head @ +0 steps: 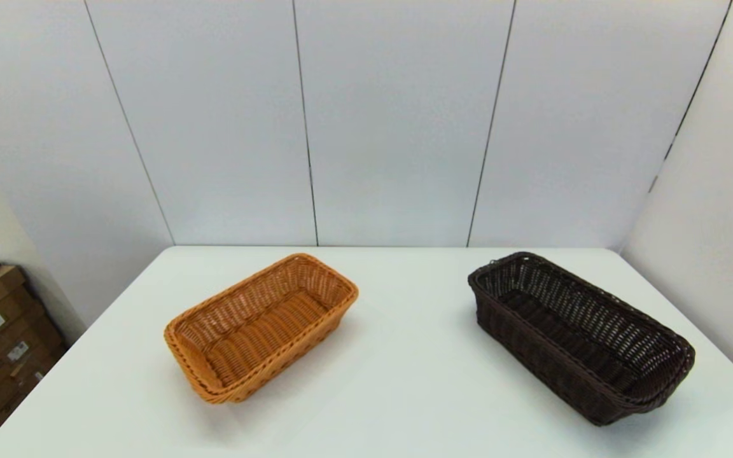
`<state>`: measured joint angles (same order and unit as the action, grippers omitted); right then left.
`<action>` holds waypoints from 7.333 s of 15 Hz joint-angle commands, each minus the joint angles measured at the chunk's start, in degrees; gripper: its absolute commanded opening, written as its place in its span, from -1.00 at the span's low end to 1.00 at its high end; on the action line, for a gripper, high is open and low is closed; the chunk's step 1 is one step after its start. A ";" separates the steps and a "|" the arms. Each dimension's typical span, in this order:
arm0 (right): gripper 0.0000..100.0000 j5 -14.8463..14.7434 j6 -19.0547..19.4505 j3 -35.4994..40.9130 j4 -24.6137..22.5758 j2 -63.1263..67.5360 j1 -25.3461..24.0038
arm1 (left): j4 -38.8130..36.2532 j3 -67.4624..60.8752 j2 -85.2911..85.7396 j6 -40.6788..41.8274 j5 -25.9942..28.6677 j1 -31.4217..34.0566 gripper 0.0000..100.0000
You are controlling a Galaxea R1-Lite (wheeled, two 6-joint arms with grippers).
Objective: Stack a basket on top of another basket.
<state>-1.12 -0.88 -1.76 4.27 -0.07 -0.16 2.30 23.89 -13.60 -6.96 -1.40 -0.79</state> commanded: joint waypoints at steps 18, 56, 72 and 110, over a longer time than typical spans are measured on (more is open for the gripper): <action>1.00 -0.02 0.00 0.00 0.04 -0.01 -0.02 | 57.29 87.82 -101.36 -37.60 -8.71 0.09 1.00; 1.00 -0.02 0.00 0.00 0.04 -0.01 -0.02 | 37.51 56.17 -113.49 -40.68 10.28 -2.99 1.00; 1.00 -0.02 0.00 0.00 0.04 -0.01 -0.02 | 34.79 54.33 -108.48 -37.69 17.22 0.70 -1.00; 1.00 -0.02 0.00 0.00 0.04 0.07 -0.02 | 54.39 89.31 -124.21 -11.14 27.68 -16.87 -1.00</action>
<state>-1.12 -0.88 -1.76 4.29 -0.07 -0.13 56.14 113.29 -138.84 -14.96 26.19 -17.41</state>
